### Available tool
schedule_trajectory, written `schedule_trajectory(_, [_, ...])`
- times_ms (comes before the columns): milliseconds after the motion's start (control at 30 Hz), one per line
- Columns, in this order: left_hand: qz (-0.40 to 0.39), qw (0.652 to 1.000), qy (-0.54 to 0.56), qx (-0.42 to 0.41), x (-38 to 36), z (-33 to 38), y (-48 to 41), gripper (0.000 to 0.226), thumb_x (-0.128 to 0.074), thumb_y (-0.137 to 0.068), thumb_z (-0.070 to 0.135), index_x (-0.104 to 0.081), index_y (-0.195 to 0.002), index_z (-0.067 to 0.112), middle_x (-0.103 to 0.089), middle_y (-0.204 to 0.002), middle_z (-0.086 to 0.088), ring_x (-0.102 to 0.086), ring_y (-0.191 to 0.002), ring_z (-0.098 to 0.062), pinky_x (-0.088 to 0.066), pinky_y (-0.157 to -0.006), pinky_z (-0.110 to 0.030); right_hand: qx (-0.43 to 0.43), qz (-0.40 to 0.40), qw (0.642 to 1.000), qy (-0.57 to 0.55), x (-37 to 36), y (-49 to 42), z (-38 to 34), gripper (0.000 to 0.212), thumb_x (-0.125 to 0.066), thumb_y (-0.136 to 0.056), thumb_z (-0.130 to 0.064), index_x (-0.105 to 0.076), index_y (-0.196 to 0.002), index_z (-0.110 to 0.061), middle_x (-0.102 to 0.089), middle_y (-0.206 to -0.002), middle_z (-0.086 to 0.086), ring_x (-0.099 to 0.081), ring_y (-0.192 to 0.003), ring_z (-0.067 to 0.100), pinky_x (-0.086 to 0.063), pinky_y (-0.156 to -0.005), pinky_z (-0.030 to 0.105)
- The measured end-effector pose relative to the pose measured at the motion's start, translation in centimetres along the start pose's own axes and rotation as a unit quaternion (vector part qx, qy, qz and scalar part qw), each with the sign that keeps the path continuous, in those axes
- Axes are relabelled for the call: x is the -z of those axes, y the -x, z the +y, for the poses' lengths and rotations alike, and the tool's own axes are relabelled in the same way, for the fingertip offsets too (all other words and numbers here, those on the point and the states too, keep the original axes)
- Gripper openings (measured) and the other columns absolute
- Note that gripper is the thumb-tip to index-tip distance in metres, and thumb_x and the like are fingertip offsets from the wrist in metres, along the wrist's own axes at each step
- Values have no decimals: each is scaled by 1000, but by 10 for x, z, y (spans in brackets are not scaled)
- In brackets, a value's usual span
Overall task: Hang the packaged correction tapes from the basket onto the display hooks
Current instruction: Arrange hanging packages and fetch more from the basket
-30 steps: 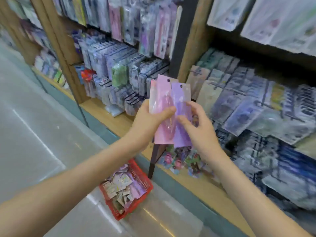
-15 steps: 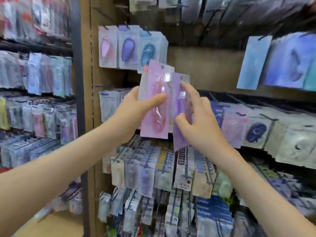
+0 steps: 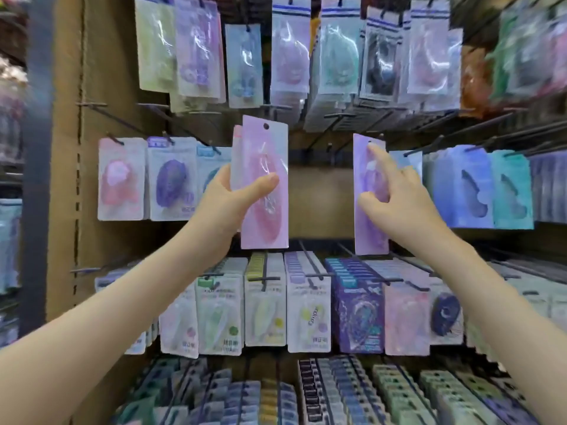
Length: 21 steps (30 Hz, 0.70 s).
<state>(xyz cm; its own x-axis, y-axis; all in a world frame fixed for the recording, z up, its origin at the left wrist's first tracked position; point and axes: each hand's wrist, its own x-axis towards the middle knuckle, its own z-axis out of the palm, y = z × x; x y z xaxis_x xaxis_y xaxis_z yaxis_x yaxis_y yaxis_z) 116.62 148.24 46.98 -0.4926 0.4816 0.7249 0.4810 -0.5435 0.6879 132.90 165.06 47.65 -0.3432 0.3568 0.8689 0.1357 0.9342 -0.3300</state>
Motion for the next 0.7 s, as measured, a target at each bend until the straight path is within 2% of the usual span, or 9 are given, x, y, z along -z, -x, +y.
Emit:
schedule_trajectory(100, [-40, 998, -40, -34, -11, -13, -15, 58, -81, -65, 38, -57, -114, 20, -70, -102, 2, -69, -88, -11, -54, -69, -25, -26, 49, 998, 19, 8, -17, 14, 68, -49, -89, -22, -22, -149, -42, -37, -111, 6, -42, -72, 1, -29, -63, 23])
schedule_trajectory(167, [-57, 996, -51, -47, -22, -22, -22, 56, -77, -63, 42, -55, -111, 23, -68, -102, 2, -68, -89, -10, -54, -69, -24, -29, 44, 998, 34, 12, -26, 23, 68, -49, -90, -23, -20, -148, -43, -37, -112, 6, -41, -75, 1, -31, -61, 17])
schedule_trajectory(233, [-55, 996, -46, -55, -32, -30, -29, 50, -74, -67, 41, -54, -110, 24, -67, -104, 1, -67, -92, -12, -55, -73, -28, -34, 25, 998, 43, 14, -33, 29, 67, -49, -91, -25, -20, -149, -43, -37, -112, 6, -43, -73, 3, -32, -63, 18])
schedule_trajectory(300, [-53, 996, -47, -62, -38, -36, -36, 43, -74, -73, 38, -54, -109, 27, -66, -105, 2, -67, -94, -13, -56, -78, -33, -26, 15, 999, 44, 14, -37, 32, 67, -50, -91, -25, -20, -148, -45, -37, -106, 3, -44, -69, 7, -31, -62, 13])
schedule_trajectory(433, [-47, 995, -46, -70, -43, -38, -47, 54, -70, -64, 47, -52, -112, 29, -64, -107, 3, -66, -96, -13, -56, -77, -31, 16, -3, 1000, 26, 13, -38, 40, 69, -50, -90, -22, -21, -147, -48, -34, -91, -8, -43, -67, 10, -33, -59, 6])
schedule_trajectory(600, [-38, 994, -69, -78, -45, -39, -49, 60, -69, -64, 45, -49, -118, 27, -63, -110, 3, -65, -98, -14, -56, -77, -31, 18, -50, 999, -5, 17, -39, 51, 73, -48, -87, -22, -18, -142, -59, -38, -93, -4, -46, -68, 16, -36, -60, 18])
schedule_trajectory(700, [-12, 989, -118, -86, -40, -40, -45, 55, -72, -69, 40, -50, -117, 25, -62, -107, 4, -63, -98, -12, -55, -79, -32, 33, -56, 998, -3, 17, -40, 53, 74, -48, -85, -22, -19, -142, -58, -38, -93, -3, -46, -66, 17, -35, -60, 21])
